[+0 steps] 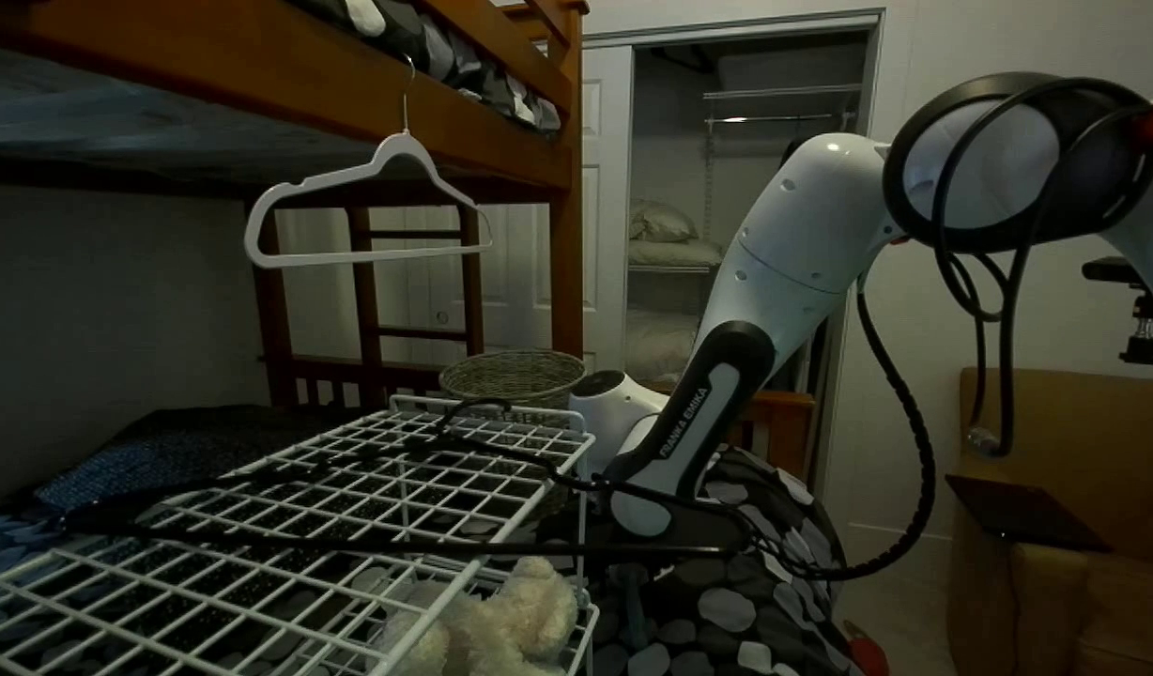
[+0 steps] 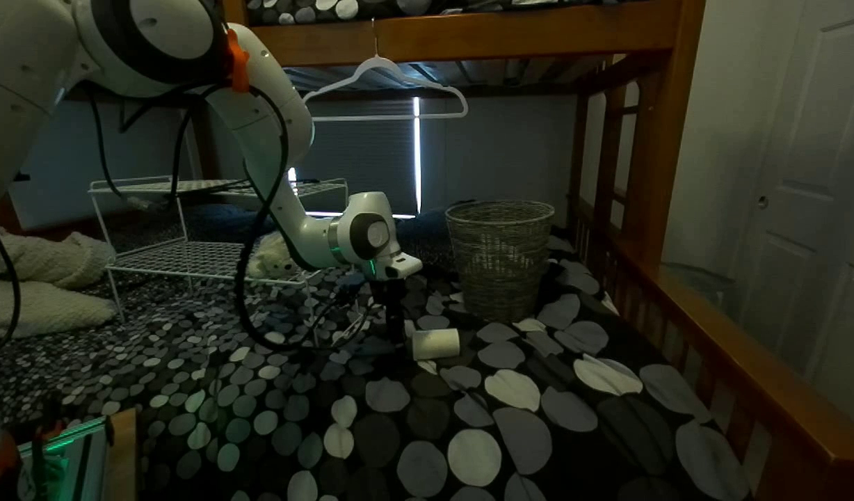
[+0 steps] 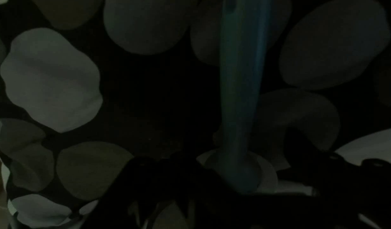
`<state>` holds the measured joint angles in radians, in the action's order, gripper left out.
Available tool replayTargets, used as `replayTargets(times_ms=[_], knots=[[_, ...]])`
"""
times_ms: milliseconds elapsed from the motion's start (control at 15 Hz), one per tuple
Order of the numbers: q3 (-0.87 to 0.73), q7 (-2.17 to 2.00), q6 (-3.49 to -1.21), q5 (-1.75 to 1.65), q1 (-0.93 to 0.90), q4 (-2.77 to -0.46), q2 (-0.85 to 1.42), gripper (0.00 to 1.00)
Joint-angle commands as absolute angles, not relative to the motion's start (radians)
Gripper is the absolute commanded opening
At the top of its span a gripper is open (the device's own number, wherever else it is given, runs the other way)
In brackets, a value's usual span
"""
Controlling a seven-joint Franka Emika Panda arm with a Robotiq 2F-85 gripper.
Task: Use the brush to brush the blanket
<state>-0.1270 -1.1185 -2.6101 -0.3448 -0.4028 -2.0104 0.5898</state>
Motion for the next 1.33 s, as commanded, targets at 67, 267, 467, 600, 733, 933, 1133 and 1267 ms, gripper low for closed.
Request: replayTargets(times_ms=[67, 267, 467, 600, 733, 933, 1133, 1267], knots=[[-0.158, -1.145, -2.629, -0.371, -0.43, -2.007, 0.596, 0.33], [-0.146, -1.131, -2.631, -0.354, -0.421, -2.005, 0.593, 0.11], [-0.144, -1.128, -2.634, -0.351, -0.418, -2.014, 0.581, 0.05], [-0.17, -1.151, -2.633, -0.378, -0.436, -2.033, 0.542, 0.05], [-0.212, -1.191, -2.626, -0.427, -0.468, -2.057, 0.485, 0.05], [-0.248, -1.275, -2.622, -0.53, -0.498, -2.084, 0.404, 0.05], [-0.255, -1.393, -2.593, -0.679, -0.514, -2.093, 0.345, 0.05], [-0.233, -1.478, -2.572, -0.786, -0.502, -2.099, 0.316, 0.05]])
